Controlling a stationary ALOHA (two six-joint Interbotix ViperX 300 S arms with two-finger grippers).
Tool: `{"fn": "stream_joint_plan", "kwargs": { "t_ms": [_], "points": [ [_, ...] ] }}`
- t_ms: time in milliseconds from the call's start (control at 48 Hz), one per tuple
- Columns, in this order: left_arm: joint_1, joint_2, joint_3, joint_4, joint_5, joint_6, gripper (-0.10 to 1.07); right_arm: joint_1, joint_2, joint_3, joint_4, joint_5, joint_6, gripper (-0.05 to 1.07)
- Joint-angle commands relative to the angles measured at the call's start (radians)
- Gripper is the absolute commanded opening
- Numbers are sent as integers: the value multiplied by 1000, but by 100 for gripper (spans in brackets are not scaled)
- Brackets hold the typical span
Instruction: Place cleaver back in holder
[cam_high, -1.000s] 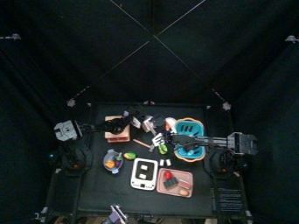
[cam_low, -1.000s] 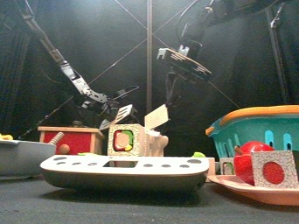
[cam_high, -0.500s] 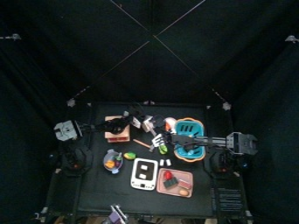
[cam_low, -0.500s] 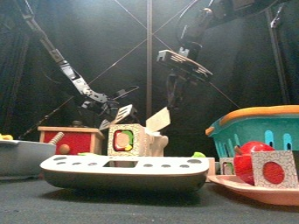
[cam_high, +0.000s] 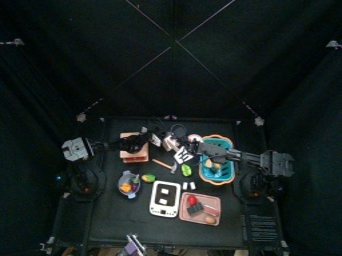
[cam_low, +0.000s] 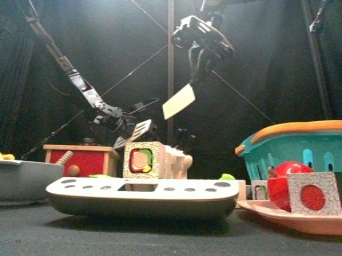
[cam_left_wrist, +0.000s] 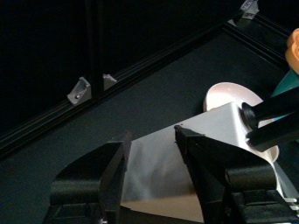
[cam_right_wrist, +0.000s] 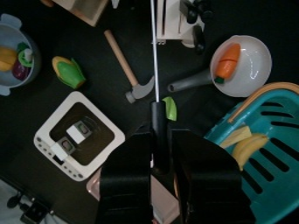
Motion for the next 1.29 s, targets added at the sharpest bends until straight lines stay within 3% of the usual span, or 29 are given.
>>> {"fn": "stream_joint_plan", "kwargs": {
  "t_ms": [0, 188, 396, 1271],
  "points": [
    [3, -9, -20, 2, -2, 2, 83, -35, 26, -94, 48, 60, -49, 28],
    [3, -11, -18, 2, 2, 2, 83, -81, 118, -153, 103, 110, -126, 28],
    [3, -14, -17, 2, 17, 2, 82, -103, 158, -143, 112, 127, -130, 28],
    [3, -9, -17, 2, 15, 2, 83, -130, 218, -133, 117, 135, -137, 29]
  ]
}}
